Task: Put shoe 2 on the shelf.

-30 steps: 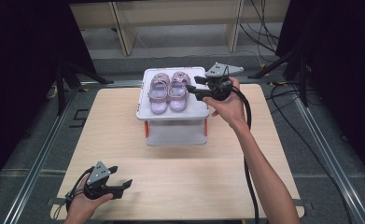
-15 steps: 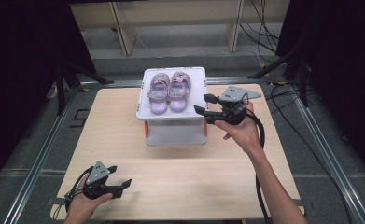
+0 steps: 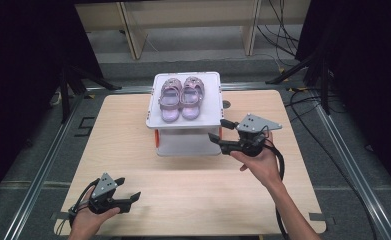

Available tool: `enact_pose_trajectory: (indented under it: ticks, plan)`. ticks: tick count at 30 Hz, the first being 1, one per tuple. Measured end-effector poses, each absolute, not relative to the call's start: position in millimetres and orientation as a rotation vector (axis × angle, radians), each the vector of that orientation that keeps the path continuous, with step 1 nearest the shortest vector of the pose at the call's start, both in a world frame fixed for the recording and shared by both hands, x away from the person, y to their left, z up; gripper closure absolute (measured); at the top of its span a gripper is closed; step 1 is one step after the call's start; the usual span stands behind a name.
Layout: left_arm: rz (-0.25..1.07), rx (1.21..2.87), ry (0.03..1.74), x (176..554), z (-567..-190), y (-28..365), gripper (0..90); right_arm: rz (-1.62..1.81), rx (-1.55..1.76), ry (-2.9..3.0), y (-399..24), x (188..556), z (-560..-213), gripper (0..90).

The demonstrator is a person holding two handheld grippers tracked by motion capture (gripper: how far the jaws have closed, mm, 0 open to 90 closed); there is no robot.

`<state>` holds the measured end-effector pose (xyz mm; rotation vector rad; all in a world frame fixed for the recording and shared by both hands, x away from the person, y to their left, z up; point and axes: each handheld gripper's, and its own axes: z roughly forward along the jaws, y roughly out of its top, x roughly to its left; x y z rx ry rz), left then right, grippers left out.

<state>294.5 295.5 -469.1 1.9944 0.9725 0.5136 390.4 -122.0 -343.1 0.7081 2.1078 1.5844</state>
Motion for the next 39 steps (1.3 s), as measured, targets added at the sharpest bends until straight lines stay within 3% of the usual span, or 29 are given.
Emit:
enact_pose_trajectory:
  ticks: [21,39]
  plan:
    - [0.511,1.985,0.97,293.0,-471.0,295.6,20.4,1.528,0.796,2.22,-138.6,363.1,-421.0,35.8]
    - [0.514,1.995,0.965,293.6,-471.2,295.9,20.4,1.375,0.852,2.304,-146.4,346.8,-452.0,30.5]
